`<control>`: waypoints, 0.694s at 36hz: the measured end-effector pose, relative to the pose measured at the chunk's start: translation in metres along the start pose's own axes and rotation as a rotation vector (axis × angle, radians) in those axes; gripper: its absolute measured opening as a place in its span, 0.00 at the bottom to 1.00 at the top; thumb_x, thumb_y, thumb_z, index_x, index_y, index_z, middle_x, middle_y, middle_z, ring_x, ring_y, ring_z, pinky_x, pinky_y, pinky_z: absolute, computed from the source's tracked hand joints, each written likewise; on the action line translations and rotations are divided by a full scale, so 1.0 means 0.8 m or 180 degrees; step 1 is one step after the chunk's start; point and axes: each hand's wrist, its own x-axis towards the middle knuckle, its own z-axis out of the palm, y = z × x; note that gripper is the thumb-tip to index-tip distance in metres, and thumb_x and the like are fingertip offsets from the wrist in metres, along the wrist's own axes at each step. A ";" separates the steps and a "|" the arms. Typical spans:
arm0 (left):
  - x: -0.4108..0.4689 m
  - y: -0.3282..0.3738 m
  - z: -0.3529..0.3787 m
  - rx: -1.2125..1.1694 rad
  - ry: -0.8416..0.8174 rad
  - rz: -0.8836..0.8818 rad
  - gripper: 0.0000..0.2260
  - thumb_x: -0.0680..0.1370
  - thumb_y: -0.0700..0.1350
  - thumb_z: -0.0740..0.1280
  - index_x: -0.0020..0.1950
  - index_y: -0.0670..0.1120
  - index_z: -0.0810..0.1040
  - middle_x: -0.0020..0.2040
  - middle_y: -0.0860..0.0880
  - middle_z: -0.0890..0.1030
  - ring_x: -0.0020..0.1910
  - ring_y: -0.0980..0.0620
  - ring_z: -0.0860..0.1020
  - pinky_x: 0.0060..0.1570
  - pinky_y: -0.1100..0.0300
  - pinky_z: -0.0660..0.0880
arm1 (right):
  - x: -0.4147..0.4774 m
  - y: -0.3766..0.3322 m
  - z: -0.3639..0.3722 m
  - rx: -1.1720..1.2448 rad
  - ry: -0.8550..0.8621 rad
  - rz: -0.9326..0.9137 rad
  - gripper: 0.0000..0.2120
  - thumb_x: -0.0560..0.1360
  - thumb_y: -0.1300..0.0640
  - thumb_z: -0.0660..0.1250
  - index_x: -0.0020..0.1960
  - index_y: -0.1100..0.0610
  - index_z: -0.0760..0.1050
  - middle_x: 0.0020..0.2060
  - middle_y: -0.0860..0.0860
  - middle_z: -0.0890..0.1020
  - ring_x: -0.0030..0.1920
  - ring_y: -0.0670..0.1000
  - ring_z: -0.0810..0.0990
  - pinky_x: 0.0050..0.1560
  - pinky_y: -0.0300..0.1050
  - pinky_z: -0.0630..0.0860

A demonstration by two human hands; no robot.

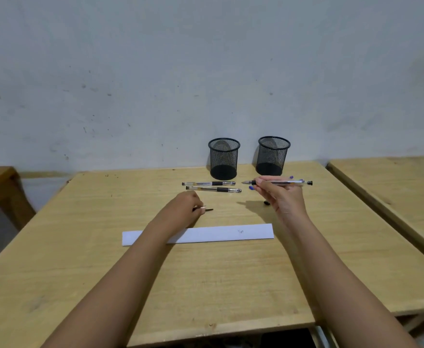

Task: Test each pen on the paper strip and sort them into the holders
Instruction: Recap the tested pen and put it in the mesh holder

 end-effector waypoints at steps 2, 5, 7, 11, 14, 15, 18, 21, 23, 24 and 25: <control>0.001 0.001 -0.001 -0.0108 0.0075 -0.0005 0.10 0.77 0.44 0.65 0.51 0.39 0.82 0.52 0.44 0.79 0.51 0.47 0.76 0.53 0.52 0.73 | 0.001 0.002 0.001 -0.0017 0.0012 0.0014 0.09 0.68 0.70 0.71 0.48 0.70 0.78 0.38 0.58 0.84 0.39 0.53 0.84 0.47 0.39 0.81; 0.002 0.003 -0.004 -0.0395 0.0205 -0.0027 0.08 0.75 0.43 0.68 0.50 0.42 0.82 0.49 0.46 0.81 0.49 0.49 0.78 0.51 0.56 0.74 | -0.001 0.004 0.005 -0.0026 -0.0045 0.0051 0.05 0.67 0.70 0.71 0.43 0.67 0.80 0.36 0.57 0.84 0.38 0.53 0.84 0.45 0.38 0.81; 0.002 0.007 -0.007 -0.0841 0.0356 -0.0022 0.05 0.74 0.42 0.70 0.47 0.43 0.82 0.45 0.47 0.82 0.46 0.51 0.79 0.49 0.60 0.74 | -0.005 0.004 0.007 -0.0051 -0.0083 0.0072 0.04 0.67 0.70 0.71 0.42 0.66 0.79 0.35 0.57 0.84 0.37 0.53 0.84 0.42 0.37 0.80; 0.000 0.018 -0.014 -0.1752 0.0523 0.0029 0.03 0.72 0.40 0.72 0.44 0.46 0.82 0.39 0.52 0.81 0.37 0.61 0.77 0.43 0.69 0.73 | -0.011 0.004 0.012 -0.0105 -0.0212 0.0081 0.03 0.67 0.71 0.71 0.40 0.66 0.79 0.34 0.57 0.84 0.35 0.52 0.83 0.40 0.36 0.80; -0.002 0.026 -0.019 -0.2067 0.0624 0.0033 0.06 0.71 0.40 0.73 0.41 0.51 0.81 0.38 0.55 0.82 0.34 0.66 0.77 0.41 0.72 0.73 | -0.011 0.000 0.014 -0.0159 -0.0302 0.0098 0.03 0.68 0.72 0.70 0.40 0.68 0.78 0.32 0.56 0.84 0.33 0.51 0.83 0.39 0.36 0.80; -0.003 0.028 -0.021 -0.2096 0.0657 0.0047 0.07 0.71 0.40 0.73 0.41 0.53 0.81 0.39 0.54 0.82 0.35 0.66 0.77 0.41 0.72 0.73 | -0.012 0.000 0.015 -0.0174 -0.0321 0.0099 0.02 0.68 0.72 0.69 0.40 0.68 0.78 0.32 0.55 0.84 0.33 0.51 0.83 0.39 0.36 0.80; -0.005 0.034 -0.023 -0.2141 0.0660 0.0081 0.09 0.70 0.40 0.74 0.39 0.54 0.81 0.39 0.53 0.82 0.35 0.64 0.77 0.42 0.70 0.74 | -0.012 -0.001 0.016 -0.0186 -0.0363 0.0102 0.02 0.68 0.72 0.69 0.40 0.68 0.78 0.31 0.54 0.84 0.33 0.50 0.83 0.38 0.35 0.80; -0.007 0.040 -0.023 -0.2171 0.0607 0.0122 0.08 0.70 0.39 0.74 0.40 0.52 0.81 0.38 0.53 0.81 0.34 0.64 0.77 0.41 0.71 0.73 | -0.012 -0.002 0.019 -0.0185 -0.0420 0.0118 0.02 0.69 0.72 0.69 0.41 0.69 0.78 0.31 0.54 0.84 0.33 0.50 0.83 0.37 0.35 0.79; -0.007 0.043 -0.023 -0.2223 0.0603 0.0143 0.06 0.70 0.39 0.74 0.42 0.50 0.82 0.38 0.53 0.81 0.34 0.64 0.76 0.41 0.71 0.73 | -0.013 -0.004 0.020 -0.0226 -0.0497 0.0113 0.02 0.68 0.72 0.69 0.41 0.68 0.78 0.31 0.54 0.83 0.33 0.50 0.83 0.37 0.34 0.79; -0.007 0.045 -0.023 -0.2245 0.0600 0.0152 0.05 0.70 0.40 0.74 0.43 0.49 0.82 0.38 0.53 0.82 0.35 0.64 0.77 0.41 0.71 0.73 | -0.013 -0.004 0.021 -0.0253 -0.0547 0.0107 0.02 0.68 0.72 0.69 0.40 0.68 0.78 0.31 0.54 0.83 0.32 0.50 0.83 0.37 0.34 0.79; -0.008 0.046 -0.023 -0.2269 0.0589 0.0160 0.05 0.70 0.40 0.74 0.44 0.48 0.83 0.39 0.52 0.82 0.36 0.63 0.77 0.41 0.70 0.73 | -0.014 -0.004 0.021 -0.0287 -0.0600 0.0100 0.02 0.68 0.72 0.70 0.40 0.67 0.78 0.31 0.55 0.83 0.32 0.50 0.83 0.38 0.35 0.79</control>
